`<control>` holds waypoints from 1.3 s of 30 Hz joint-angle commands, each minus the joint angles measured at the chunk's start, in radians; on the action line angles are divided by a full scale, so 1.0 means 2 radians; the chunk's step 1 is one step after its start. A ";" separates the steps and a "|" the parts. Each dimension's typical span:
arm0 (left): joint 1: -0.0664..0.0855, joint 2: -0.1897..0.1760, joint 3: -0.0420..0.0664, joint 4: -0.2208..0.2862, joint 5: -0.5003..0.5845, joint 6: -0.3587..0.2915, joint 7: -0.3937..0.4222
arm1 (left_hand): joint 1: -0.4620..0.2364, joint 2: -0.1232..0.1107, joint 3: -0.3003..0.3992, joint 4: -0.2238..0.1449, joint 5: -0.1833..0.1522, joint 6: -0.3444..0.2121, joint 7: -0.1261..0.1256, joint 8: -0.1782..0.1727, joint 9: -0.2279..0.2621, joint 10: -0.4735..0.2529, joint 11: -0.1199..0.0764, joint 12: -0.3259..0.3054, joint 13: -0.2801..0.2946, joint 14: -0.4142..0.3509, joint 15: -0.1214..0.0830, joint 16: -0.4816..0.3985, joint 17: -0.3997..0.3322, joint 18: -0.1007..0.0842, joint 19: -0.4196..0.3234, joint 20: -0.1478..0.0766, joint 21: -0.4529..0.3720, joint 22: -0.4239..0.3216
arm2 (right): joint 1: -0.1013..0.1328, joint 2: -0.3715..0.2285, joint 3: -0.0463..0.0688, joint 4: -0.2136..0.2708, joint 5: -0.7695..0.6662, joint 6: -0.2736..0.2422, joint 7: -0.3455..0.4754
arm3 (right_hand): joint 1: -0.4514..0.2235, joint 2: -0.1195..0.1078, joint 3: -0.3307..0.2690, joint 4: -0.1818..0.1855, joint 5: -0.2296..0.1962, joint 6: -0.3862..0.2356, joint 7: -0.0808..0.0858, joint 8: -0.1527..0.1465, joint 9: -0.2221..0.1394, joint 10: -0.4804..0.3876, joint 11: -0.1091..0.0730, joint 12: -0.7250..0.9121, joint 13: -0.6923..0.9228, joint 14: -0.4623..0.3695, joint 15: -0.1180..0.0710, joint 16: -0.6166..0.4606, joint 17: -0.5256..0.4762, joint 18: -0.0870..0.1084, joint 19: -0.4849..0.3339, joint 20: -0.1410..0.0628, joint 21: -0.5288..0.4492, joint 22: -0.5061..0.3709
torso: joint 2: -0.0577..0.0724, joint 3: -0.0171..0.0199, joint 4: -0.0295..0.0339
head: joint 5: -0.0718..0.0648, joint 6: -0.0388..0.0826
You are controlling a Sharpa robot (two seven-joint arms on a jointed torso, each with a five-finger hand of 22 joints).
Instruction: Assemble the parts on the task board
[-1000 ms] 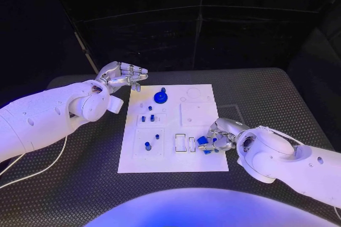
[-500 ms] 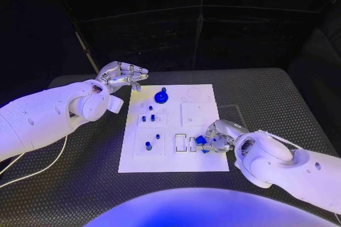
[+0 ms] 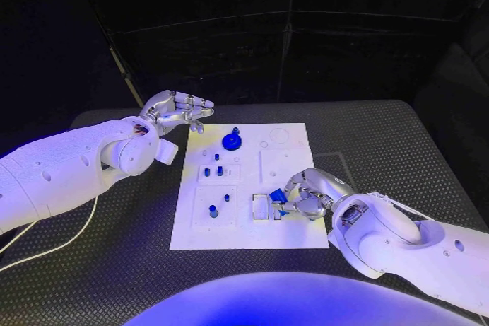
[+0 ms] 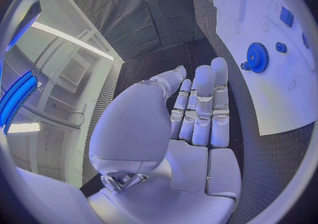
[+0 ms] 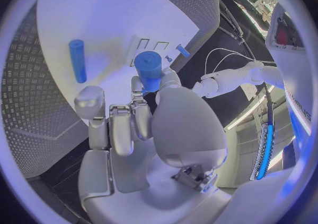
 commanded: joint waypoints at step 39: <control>0.001 0.001 0.001 0.003 0.002 0.008 -0.002 | -0.004 0.000 -0.003 -0.001 0.000 -0.001 0.002 0.002 -0.001 -0.005 -0.001 0.003 0.000 -0.003 0.001 0.001 -0.001 0.007 -0.002 0.001 -0.004 -0.001 | 0.001 0.051 0.001 -0.034 0.021 0.012 -0.004 | -0.112 -0.053 0.010 0.004 -0.130 -0.029 -0.001 0.035 0.041 -0.011 0.001 -0.030 -0.003 0.041 -0.001 -0.004 0.073 -0.004 -0.003 0.001 -0.004 -0.005 | 0.001 -0.0008 0.0028 | 0.007 0.000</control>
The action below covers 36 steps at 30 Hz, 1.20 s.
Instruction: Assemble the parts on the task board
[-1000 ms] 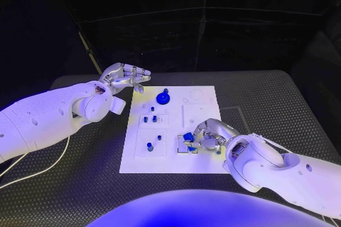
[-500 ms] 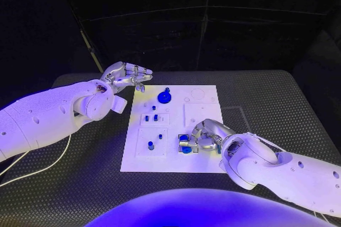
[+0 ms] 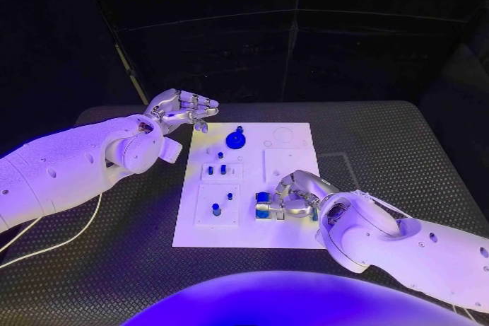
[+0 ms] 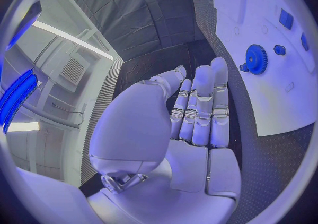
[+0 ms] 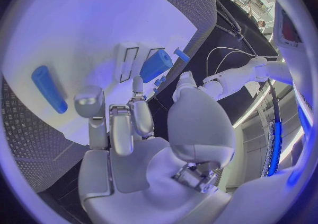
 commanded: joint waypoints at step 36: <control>0.001 -0.003 0.000 0.002 0.002 0.004 0.001 | -0.004 0.000 -0.004 -0.001 0.000 -0.002 0.002 0.002 -0.001 -0.006 0.001 0.004 0.000 -0.003 0.001 0.001 -0.001 0.007 -0.001 0.001 -0.002 -0.001 | 0.001 -0.004 0.000 0.012 -0.023 -0.048 0.073 | 0.172 0.053 0.029 -0.072 0.010 0.022 -0.012 0.032 0.017 0.019 -0.010 0.030 0.038 0.045 -0.009 0.006 0.093 -0.008 0.012 -0.007 0.014 0.031 | 0.001 0.0003 0.0001 | -0.001 -0.002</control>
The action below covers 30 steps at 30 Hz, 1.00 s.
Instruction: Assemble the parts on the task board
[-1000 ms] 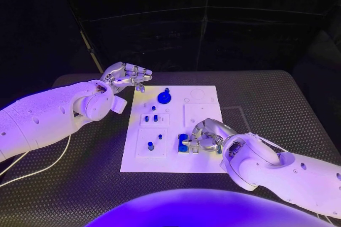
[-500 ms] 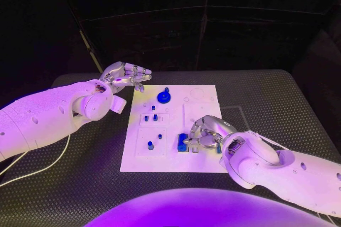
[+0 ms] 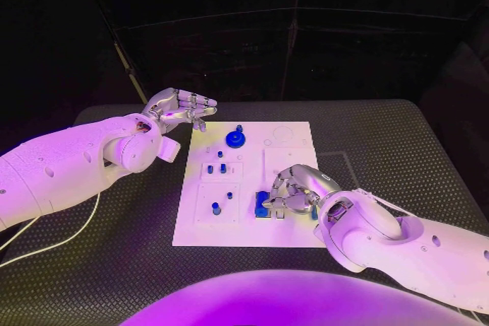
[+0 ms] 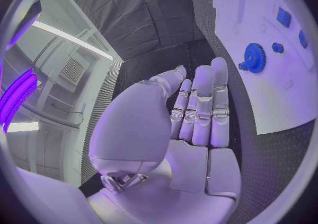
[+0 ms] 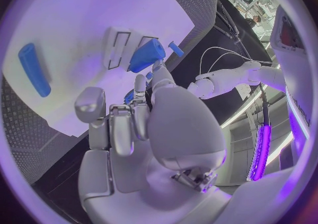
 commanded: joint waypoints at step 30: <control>0.001 0.000 0.000 0.001 0.002 0.004 0.000 | -0.004 0.000 -0.002 0.000 0.000 -0.002 0.002 0.002 -0.001 -0.004 0.000 0.002 0.000 -0.003 0.001 0.001 -0.001 0.007 -0.001 0.001 -0.002 -0.001 | 0.000 0.006 0.000 -0.012 -0.002 0.032 0.018 | 0.023 0.012 -0.001 -0.015 -0.006 0.011 -0.004 0.006 0.001 0.006 -0.005 0.003 0.035 0.046 -0.006 0.003 0.094 -0.009 0.005 -0.003 0.003 0.004 | 0.000 0.0001 0.0001 | 0.003 -0.003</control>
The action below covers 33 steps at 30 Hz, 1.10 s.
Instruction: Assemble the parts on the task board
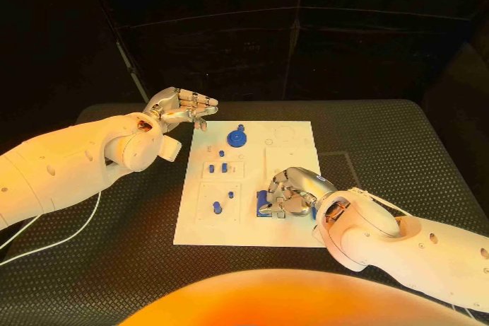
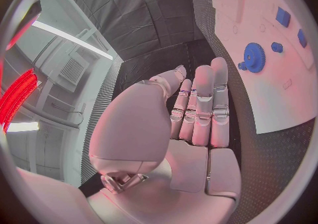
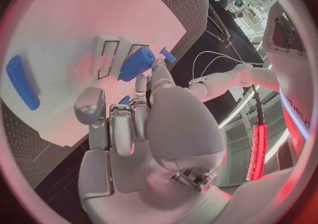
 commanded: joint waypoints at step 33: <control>0.001 -0.001 0.000 0.000 0.002 0.003 -0.001 | 0.004 0.004 0.001 -0.005 0.000 -0.002 0.002 0.003 -0.001 -0.008 0.000 0.006 0.000 -0.003 0.001 0.002 -0.002 0.007 0.000 0.001 -0.002 -0.001 | 0.000 -0.013 0.000 0.004 -0.006 0.001 0.009 | -0.015 -0.012 -0.035 0.000 -0.030 -0.009 0.007 0.000 -0.001 0.001 0.002 -0.004 0.030 0.045 0.001 0.002 0.090 -0.009 -0.001 0.000 0.000 0.001 | 0.000 0.0006 -0.0013 | -0.001 0.000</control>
